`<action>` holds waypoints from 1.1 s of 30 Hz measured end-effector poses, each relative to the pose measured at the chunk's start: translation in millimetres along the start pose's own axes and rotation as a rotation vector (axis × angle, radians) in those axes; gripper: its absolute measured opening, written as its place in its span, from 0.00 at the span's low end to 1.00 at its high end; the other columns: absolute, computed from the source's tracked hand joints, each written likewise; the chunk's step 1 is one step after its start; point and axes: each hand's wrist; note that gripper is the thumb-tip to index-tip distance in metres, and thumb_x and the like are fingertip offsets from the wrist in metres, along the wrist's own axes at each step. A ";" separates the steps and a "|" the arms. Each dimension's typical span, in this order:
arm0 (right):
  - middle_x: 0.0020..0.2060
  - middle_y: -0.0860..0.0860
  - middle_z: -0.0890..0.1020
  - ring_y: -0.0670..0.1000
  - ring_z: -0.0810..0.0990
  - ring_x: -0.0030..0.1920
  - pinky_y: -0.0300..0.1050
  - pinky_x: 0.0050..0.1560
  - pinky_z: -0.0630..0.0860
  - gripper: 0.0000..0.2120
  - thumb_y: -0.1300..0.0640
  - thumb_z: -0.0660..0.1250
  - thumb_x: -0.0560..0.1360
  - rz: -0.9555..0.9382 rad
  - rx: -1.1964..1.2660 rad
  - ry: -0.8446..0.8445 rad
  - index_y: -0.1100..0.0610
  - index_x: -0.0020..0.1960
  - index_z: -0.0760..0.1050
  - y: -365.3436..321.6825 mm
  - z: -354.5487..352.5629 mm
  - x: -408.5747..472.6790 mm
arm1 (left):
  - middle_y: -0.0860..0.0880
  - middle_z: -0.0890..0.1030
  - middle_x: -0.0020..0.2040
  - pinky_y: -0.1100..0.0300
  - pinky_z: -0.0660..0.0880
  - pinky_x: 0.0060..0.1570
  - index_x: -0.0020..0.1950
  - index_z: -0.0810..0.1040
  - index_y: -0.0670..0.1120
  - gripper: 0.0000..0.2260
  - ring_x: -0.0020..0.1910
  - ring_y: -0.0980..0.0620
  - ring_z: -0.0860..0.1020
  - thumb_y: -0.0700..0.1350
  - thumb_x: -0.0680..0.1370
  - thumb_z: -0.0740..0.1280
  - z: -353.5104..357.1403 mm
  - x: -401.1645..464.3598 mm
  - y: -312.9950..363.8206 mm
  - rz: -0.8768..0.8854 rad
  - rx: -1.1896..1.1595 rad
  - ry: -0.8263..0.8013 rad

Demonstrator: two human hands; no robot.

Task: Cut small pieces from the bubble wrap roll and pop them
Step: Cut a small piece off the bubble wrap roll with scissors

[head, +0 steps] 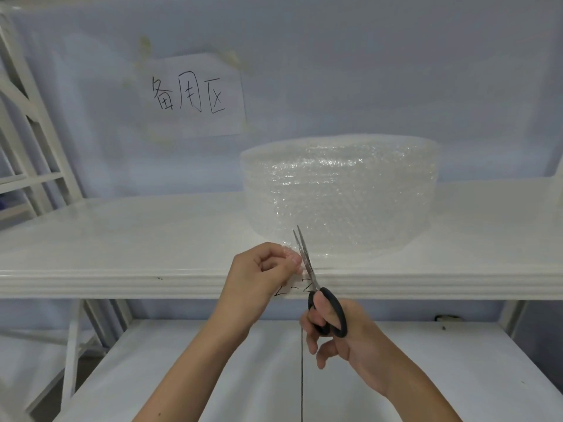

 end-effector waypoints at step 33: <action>0.32 0.53 0.76 0.54 0.75 0.31 0.45 0.28 0.74 0.19 0.44 0.62 0.69 0.079 -0.036 0.018 0.52 0.24 0.74 -0.6 9.7 -4.8 | 0.49 0.84 0.32 0.64 0.78 0.35 0.41 0.82 0.39 0.08 0.32 0.53 0.77 0.40 0.78 0.67 -1.6 3.0 16.2 0.003 0.075 0.024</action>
Point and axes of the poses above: each hand's wrist, its own x-axis towards the middle knuckle, its own z-axis out of the palm, y = z × x
